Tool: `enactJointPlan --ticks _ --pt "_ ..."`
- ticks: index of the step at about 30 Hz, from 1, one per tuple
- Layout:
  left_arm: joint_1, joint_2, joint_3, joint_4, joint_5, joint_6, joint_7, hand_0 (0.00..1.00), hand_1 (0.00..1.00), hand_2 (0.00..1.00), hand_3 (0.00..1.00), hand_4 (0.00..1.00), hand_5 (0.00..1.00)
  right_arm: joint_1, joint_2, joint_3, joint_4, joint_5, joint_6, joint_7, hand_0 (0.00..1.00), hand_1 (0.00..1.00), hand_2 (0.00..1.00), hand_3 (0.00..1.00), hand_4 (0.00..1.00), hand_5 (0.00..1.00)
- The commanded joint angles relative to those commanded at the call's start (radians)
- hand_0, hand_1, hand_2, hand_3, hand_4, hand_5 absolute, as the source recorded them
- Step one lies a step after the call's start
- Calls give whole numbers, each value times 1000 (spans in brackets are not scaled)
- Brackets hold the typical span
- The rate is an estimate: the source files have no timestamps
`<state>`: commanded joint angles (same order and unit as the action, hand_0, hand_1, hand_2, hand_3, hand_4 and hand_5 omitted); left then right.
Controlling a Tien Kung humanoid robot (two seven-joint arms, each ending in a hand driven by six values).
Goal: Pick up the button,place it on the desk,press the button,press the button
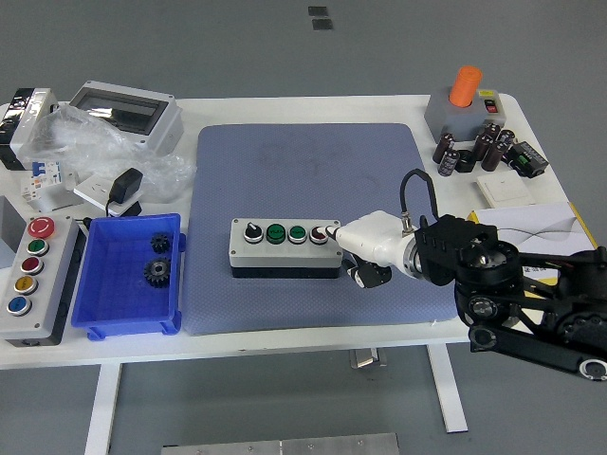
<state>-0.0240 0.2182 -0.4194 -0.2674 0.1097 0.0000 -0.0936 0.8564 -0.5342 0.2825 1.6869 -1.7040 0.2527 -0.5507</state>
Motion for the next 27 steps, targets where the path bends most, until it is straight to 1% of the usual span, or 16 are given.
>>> enactJointPlan --ticks 5,13,15,16,20,23,26,27 --pt "0 0 2 0 -2 0 -1 643 634 585 563 439 2 -3 0 -2 -8 1 3 1 487 484 270 998 230 16" --pt "1 0 9 0 -9 0 -5 643 634 585 563 440 2 -5 -1 -17 19 7 30 -9 484 485 269 998 231 12" --pt "0 0 12 -1 -11 -1 -6 643 634 585 563 440 2 -5 -3 -13 21 11 27 -9 478 482 267 998 234 13" --pt "0 0 13 -1 -13 -1 -7 643 634 585 563 440 2 -5 -6 -9 24 17 18 -4 478 482 267 998 234 13" --pt "2 -1 14 -1 -15 0 -7 643 634 585 563 440 2 -13 -28 44 57 75 -69 50 478 482 267 998 234 13" --pt "3 -2 12 -1 -14 1 -5 643 635 586 564 441 2 -24 -50 105 92 133 -154 113 478 482 268 998 241 16" --pt "6 -2 12 0 -12 2 -4 643 635 586 564 441 2 -44 -73 171 92 183 -243 181 478 482 268 998 241 16" --pt "7 -2 12 0 -11 2 -3 643 635 586 564 442 2 -51 -77 191 92 195 -270 201 425 455 273 998 429 125"
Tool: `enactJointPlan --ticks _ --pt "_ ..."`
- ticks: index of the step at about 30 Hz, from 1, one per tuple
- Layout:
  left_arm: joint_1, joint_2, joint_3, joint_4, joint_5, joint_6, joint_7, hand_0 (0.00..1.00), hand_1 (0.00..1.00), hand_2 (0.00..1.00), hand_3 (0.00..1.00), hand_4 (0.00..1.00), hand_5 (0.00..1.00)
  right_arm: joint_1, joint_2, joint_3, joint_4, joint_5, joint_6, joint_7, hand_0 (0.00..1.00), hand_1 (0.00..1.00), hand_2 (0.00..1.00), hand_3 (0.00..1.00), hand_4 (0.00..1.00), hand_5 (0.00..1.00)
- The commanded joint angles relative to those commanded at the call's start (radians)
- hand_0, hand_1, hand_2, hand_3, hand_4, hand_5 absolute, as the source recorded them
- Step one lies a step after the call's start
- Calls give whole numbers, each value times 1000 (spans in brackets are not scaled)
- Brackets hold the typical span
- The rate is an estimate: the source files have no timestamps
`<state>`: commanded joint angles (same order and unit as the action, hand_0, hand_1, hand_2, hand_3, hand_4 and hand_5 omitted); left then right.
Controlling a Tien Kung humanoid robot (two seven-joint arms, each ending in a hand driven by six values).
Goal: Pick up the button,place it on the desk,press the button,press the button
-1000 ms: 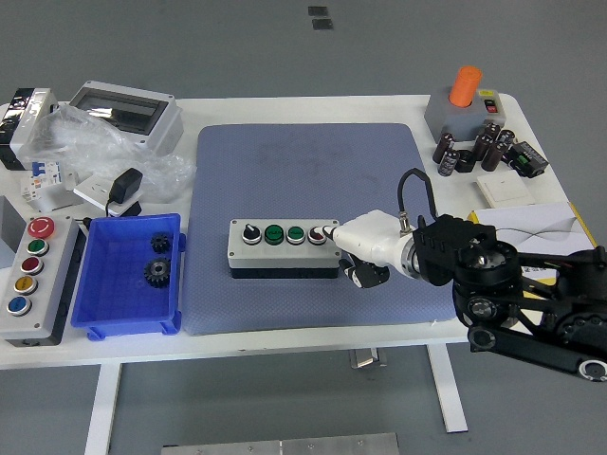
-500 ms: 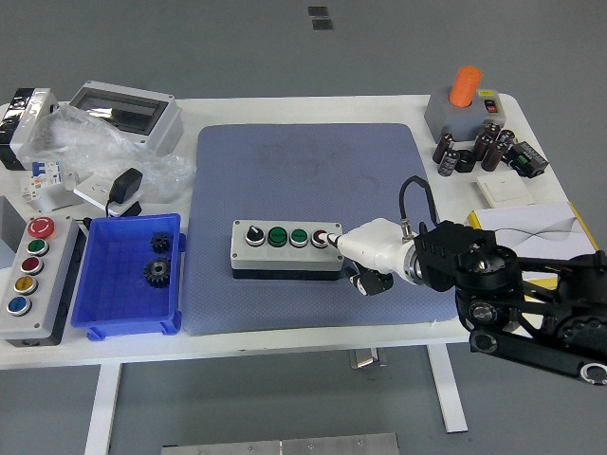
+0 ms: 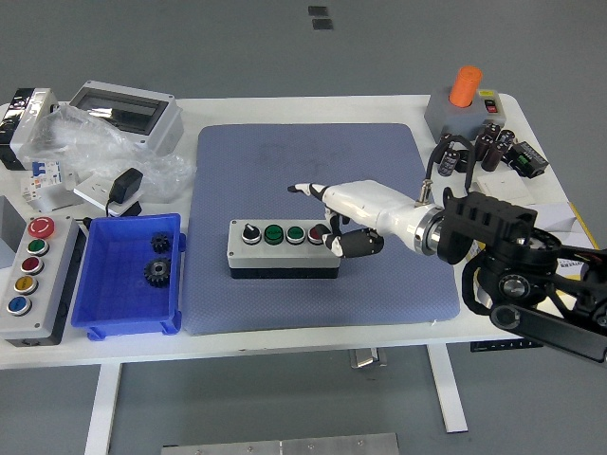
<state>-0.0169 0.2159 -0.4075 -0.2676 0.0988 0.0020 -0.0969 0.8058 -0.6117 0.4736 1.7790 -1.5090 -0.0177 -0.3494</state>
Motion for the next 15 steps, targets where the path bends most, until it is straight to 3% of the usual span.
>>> enactJointPlan --ticks 5,6,11,12,15 --pt "3 -2 4 3 5 1 0 643 635 586 564 442 2 -76 -14 113 0 37 -145 112 425 455 273 998 429 125" --pt "3 -2 4 4 6 2 1 643 636 586 564 442 2 -97 -12 137 0 36 -173 133 612 596 620 895 799 443" --pt "4 -1 0 7 12 6 5 643 636 586 564 442 2 -198 5 250 -26 20 -270 192 612 596 620 895 799 443" --pt "3 -1 0 8 11 7 5 643 636 586 564 445 2 -220 9 275 -34 18 -280 200 707 705 735 831 815 513" --pt "2 -2 2 9 9 9 5 643 636 586 564 445 2 -282 14 343 -52 12 -294 217 707 705 735 831 815 513"
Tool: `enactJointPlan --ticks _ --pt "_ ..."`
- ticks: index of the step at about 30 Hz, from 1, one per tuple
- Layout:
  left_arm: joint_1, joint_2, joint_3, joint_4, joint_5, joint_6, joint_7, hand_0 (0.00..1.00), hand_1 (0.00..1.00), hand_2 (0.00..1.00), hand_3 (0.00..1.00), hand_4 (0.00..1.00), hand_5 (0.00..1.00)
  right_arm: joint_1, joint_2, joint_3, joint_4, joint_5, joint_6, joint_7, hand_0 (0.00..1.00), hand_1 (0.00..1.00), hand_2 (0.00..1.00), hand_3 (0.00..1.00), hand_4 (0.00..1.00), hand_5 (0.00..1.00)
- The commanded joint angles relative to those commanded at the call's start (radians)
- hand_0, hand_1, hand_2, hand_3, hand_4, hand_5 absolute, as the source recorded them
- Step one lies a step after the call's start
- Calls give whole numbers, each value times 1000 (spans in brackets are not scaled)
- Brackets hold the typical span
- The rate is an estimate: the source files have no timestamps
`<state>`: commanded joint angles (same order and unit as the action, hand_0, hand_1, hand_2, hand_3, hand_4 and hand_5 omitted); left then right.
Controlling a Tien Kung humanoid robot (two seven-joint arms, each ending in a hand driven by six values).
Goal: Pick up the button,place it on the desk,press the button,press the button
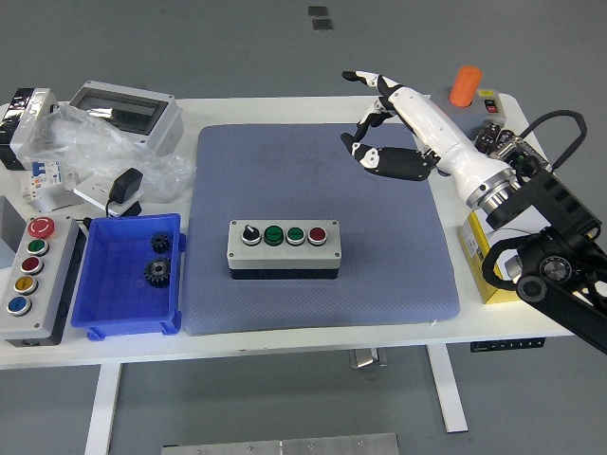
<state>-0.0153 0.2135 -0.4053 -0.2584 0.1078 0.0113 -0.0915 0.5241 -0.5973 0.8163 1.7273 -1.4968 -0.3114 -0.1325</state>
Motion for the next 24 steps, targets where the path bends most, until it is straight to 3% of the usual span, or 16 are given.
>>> enactJointPlan --ticks 2,3,8,9,12,14,15,20,21,24 --pt "-2 -1 3 1 -1 2 0 643 636 586 564 445 2 -42 1 47 -9 1 -5 12 707 705 735 831 815 513" --pt "-2 -2 3 1 -1 3 1 643 637 587 565 451 2 -60 1 67 -12 2 -7 17 801 773 821 856 842 573" --pt "1 -4 11 3 -13 9 0 643 637 587 565 451 2 -162 9 178 -34 28 -22 57 801 773 821 856 842 573" --pt "2 -4 13 4 -16 11 1 642 639 587 568 457 2 -179 11 197 -36 34 -27 65 837 804 856 889 894 668" --pt "8 -7 21 4 -21 20 10 642 639 587 568 457 2 -220 20 251 -27 33 -58 97 837 804 856 889 894 668" --pt "13 -8 19 4 -16 24 21 642 639 587 568 457 2 -235 29 270 -15 32 -79 122 837 804 856 889 894 668" --pt "15 -9 19 4 -15 25 27 642 642 587 568 467 2 -241 35 278 -10 36 -90 137 841 808 862 893 966 790" --pt "16 -11 35 3 -26 29 39 642 642 587 568 467 2 -253 63 298 -20 89 -111 183 841 808 862 893 966 790" --pt "15 -11 40 2 -29 28 41 642 644 588 571 479 2 -251 66 296 -21 93 -111 184 834 779 797 806 959 809" --pt "13 -10 48 1 -34 29 48 642 644 588 571 479 2 -240 70 281 -17 94 -106 179 834 779 797 806 959 809"
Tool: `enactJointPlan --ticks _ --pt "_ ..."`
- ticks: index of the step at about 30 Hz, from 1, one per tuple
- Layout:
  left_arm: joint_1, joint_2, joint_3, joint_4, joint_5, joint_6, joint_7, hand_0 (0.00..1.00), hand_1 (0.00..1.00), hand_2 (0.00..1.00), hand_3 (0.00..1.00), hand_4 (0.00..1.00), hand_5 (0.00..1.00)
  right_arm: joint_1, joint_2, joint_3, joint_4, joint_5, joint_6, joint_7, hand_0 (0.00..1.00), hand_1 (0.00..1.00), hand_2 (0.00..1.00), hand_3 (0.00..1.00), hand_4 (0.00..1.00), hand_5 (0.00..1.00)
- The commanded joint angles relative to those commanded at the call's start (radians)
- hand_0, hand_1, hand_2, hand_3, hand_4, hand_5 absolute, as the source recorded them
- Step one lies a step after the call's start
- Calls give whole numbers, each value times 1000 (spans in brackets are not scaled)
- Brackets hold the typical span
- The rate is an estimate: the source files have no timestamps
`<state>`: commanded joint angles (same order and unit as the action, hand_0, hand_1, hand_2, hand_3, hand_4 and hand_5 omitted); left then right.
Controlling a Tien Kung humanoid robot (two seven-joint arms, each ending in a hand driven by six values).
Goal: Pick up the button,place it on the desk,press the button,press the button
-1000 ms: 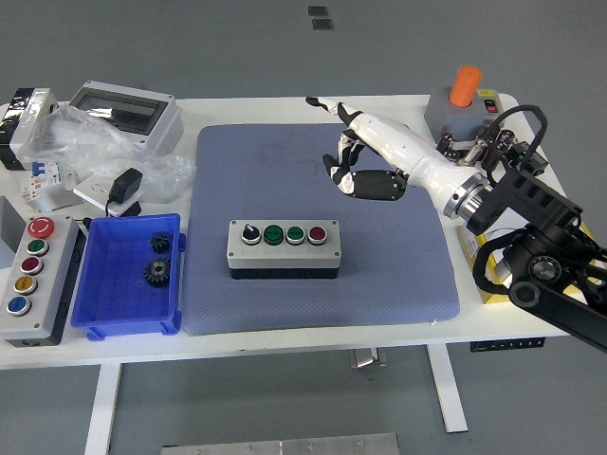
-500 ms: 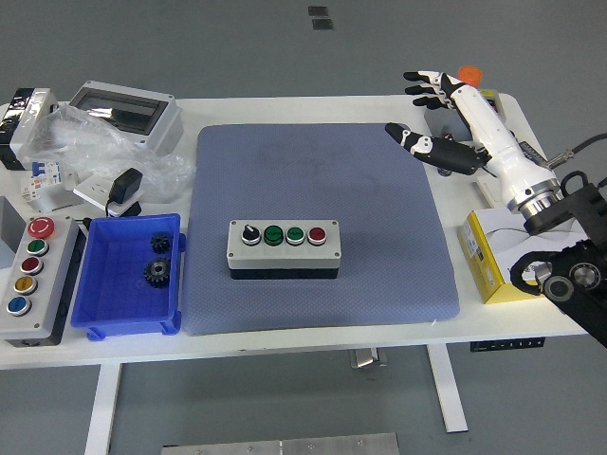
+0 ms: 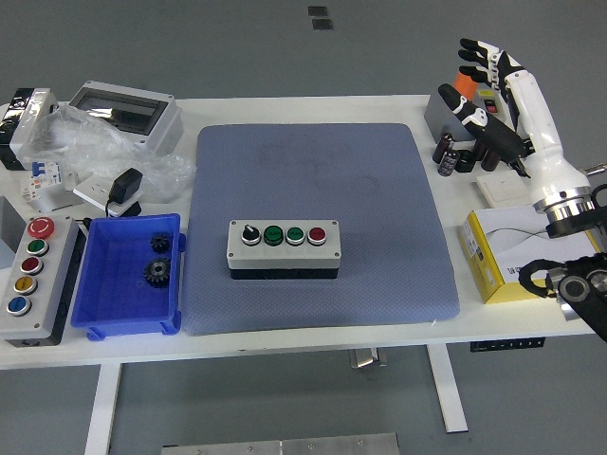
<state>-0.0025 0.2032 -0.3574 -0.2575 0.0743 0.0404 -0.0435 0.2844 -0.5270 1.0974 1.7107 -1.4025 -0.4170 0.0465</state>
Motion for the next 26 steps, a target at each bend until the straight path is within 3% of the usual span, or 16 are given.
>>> enactJointPlan --ticks 9,26 --pt "0 2 9 -1 7 9 22 642 652 590 573 503 27 22 18 -10 0 66 15 7 801 739 742 755 934 805" --pt "1 7 -4 4 30 12 34 642 651 586 567 511 49 -14 26 56 -16 339 43 74 799 741 739 755 908 787"
